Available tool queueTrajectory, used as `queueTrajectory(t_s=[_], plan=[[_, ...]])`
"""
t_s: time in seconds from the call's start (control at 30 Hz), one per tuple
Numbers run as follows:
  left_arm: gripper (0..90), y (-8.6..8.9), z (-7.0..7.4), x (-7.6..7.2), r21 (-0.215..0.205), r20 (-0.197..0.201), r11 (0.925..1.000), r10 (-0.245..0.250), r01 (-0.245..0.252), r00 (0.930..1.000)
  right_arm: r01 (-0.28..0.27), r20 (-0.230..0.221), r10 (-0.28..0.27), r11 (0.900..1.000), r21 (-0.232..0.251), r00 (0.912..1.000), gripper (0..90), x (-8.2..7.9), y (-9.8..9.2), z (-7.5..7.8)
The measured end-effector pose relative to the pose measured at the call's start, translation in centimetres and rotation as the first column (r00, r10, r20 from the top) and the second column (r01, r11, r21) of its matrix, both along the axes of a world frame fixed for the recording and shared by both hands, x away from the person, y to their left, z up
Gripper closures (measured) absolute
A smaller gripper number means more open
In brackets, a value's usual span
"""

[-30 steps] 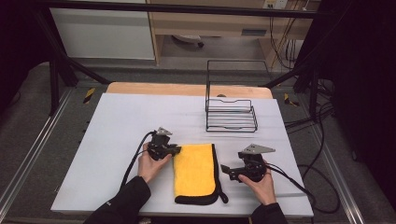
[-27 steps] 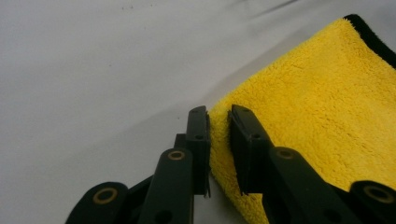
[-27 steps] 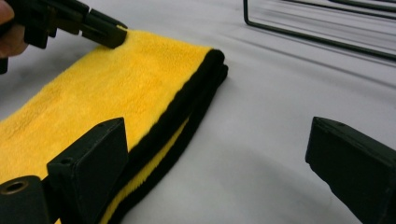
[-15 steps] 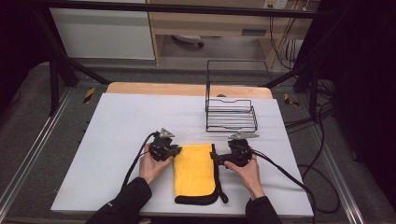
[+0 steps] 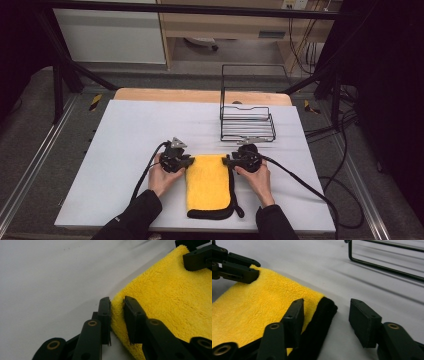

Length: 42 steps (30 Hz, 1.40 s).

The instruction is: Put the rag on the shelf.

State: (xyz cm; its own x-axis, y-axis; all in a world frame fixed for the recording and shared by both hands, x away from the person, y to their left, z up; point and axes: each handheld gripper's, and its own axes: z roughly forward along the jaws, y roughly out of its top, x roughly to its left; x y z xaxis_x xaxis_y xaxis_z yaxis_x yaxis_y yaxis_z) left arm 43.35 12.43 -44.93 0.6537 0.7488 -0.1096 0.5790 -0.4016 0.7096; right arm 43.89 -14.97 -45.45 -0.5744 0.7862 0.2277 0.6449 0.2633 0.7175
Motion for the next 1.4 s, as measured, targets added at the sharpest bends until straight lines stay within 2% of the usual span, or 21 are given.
queueTrajectory(t_s=[0.23,0.4,0.5,0.57,0.7,0.97,1.4], plan=[[75.6,0.0,0.0,0.0,-0.002,-0.003,1.0,-0.001,0.001,1.0,0.003,-0.029,-0.003,1.0,0.007,0.9996,61.0,-0.3,0.5,0.1],[78.3,0.0,0.1,0.0,-0.008,-0.009,1.0,0.001,-0.002,1.0,0.018,-0.07,-0.016,0.999,0.031,0.9974,69.7,-0.2,0.6,0.1],[80.2,0.1,0.1,0.1,-0.023,-0.018,0.9997,0.002,-0.003,0.9998,0.026,-0.1,-0.021,0.999,0.048,0.9947,76.1,-0.1,0.5,0.2],[81.0,0.2,0.1,0.1,-0.033,-0.022,0.9995,0.002,-0.003,0.9998,0.032,-0.105,-0.026,0.998,0.055,0.9941,78.3,0.0,0.5,0.3],[82.3,0.6,0.2,0.3,-0.07,-0.044,0.9975,0.006,-0.009,0.999,0.033,-0.088,-0.028,0.998,0.055,0.9957,80.2,-0.2,0.4,0.5],[83.0,0.8,1.4,-0.3,-0.092,0.015,0.9958,-0.003,0.004,0.9999,0.026,-0.032,-0.024,0.997,0.07,0.9992,80.7,-0.9,0.2,1.5],[83.1,1.2,3.8,-1.5,-0.127,0.067,0.9912,-0.029,0.037,0.9973,0.008,0.055,-0.014,0.994,0.106,0.9984,81.2,-2.6,-0.1,3.7]])
